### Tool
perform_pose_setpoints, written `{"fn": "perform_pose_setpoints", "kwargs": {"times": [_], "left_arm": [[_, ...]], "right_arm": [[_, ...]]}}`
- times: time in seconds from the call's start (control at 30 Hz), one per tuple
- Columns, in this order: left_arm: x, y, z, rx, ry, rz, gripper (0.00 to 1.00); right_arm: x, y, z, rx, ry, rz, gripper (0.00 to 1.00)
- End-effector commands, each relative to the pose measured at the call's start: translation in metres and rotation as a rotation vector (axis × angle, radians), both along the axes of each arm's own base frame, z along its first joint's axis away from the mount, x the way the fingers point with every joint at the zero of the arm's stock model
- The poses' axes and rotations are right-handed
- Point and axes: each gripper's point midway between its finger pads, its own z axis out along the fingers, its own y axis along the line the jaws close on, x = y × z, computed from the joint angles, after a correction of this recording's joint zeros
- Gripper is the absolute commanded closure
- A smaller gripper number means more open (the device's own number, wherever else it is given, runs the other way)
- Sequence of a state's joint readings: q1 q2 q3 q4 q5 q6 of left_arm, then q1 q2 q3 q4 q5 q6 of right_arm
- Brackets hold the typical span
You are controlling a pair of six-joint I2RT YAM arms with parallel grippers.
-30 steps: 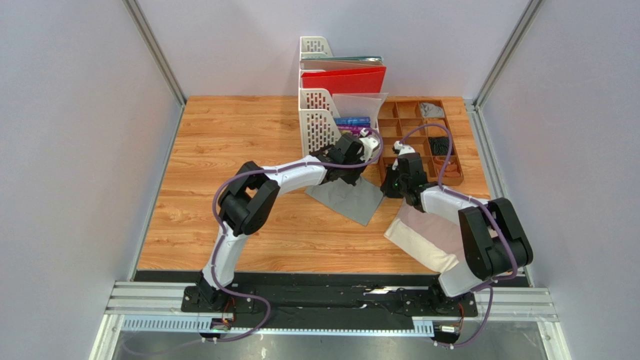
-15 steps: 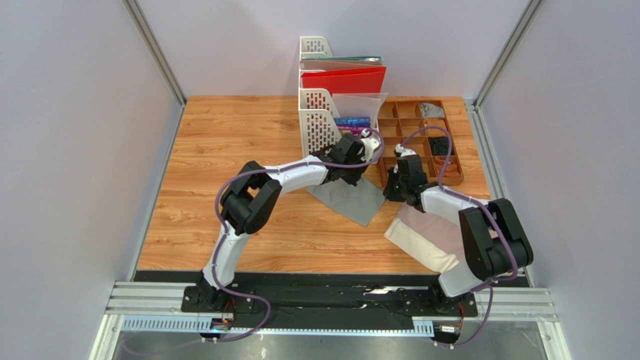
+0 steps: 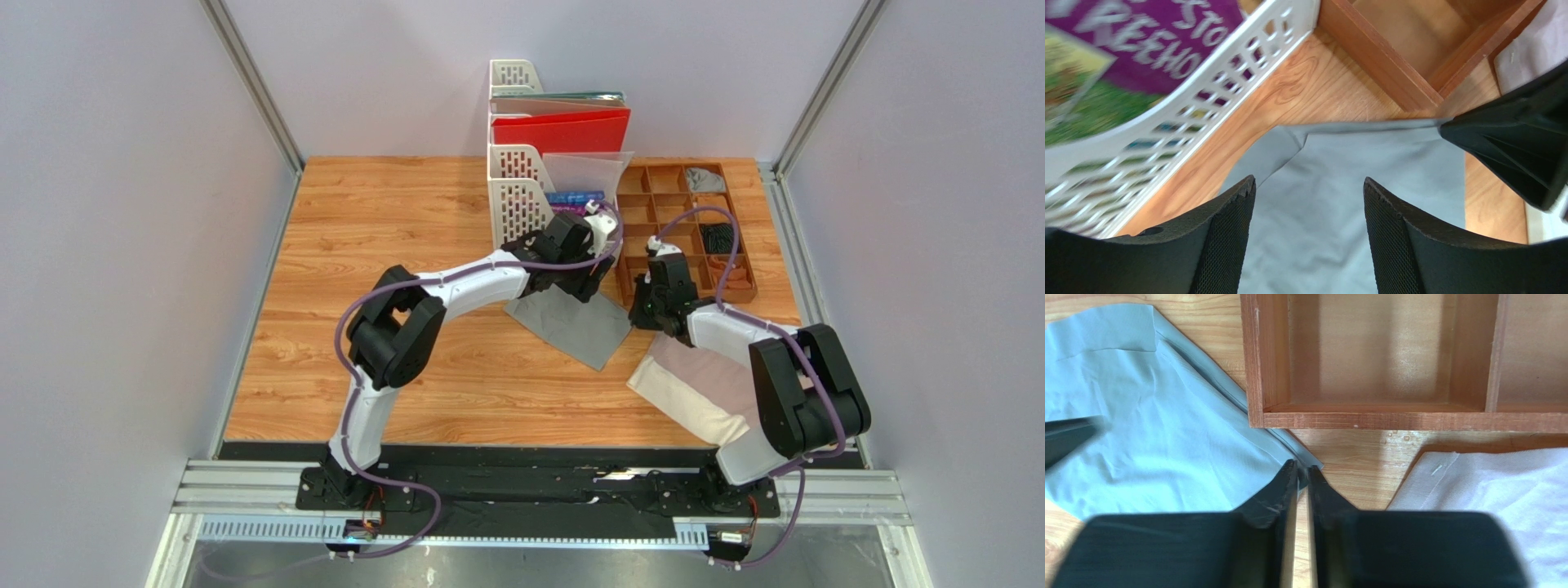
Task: Roll the underwear
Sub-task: Fold the underwear at the center of the board, then adjust the underwear at the center of the board.
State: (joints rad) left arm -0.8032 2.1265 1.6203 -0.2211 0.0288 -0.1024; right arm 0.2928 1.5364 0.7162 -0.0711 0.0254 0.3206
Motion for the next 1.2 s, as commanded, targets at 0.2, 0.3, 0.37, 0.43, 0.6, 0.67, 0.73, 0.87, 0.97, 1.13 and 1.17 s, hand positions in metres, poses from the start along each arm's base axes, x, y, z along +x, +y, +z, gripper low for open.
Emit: {"fn": "perform_pose_setpoints", "kwargs": {"times": [0.2, 0.3, 0.37, 0.43, 0.6, 0.67, 0.73, 0.87, 0.97, 1.13, 1.17], "left_arm": [[-0.015, 0.071, 0.061, 0.004, -0.096, 0.155, 0.3], [-0.019, 0.096, 0.05, 0.014, -0.06, 0.212, 0.32], [-0.022, 0.11, 0.039, 0.016, -0.029, 0.246, 0.33], [-0.023, 0.122, 0.032, 0.0, -0.001, 0.268, 0.33], [-0.022, 0.128, 0.024, -0.062, 0.039, 0.288, 0.34], [-0.018, 0.131, 0.022, -0.072, 0.049, 0.309, 0.34], [-0.017, 0.135, 0.017, -0.087, 0.067, 0.323, 0.35], [-0.011, 0.138, 0.012, -0.124, 0.081, 0.343, 0.36], [-0.009, 0.137, 0.005, -0.129, 0.096, 0.339, 0.37], [-0.005, 0.139, -0.01, -0.124, 0.117, 0.343, 0.38], [-0.004, 0.139, -0.01, -0.13, 0.116, 0.343, 0.38]], "right_arm": [[0.013, -0.001, 0.042, 0.003, -0.079, -0.009, 0.49], [0.009, 0.0, 0.06, 0.008, -0.118, -0.01, 0.48], [0.002, 0.008, 0.065, 0.038, -0.124, 0.004, 0.49], [-0.004, 0.019, 0.07, 0.089, -0.132, 0.016, 0.5], [-0.025, 0.071, 0.073, 0.203, -0.121, 0.14, 0.58], [-0.031, 0.089, 0.071, 0.225, -0.113, 0.174, 0.61], [-0.034, 0.102, 0.064, 0.233, -0.087, 0.197, 0.65], [-0.042, 0.128, 0.051, 0.245, -0.052, 0.254, 0.69], [-0.044, 0.137, 0.038, 0.244, -0.019, 0.27, 0.7], [-0.048, 0.14, 0.023, 0.23, 0.021, 0.273, 0.71], [-0.048, 0.14, 0.022, 0.227, 0.024, 0.273, 0.71]]}}
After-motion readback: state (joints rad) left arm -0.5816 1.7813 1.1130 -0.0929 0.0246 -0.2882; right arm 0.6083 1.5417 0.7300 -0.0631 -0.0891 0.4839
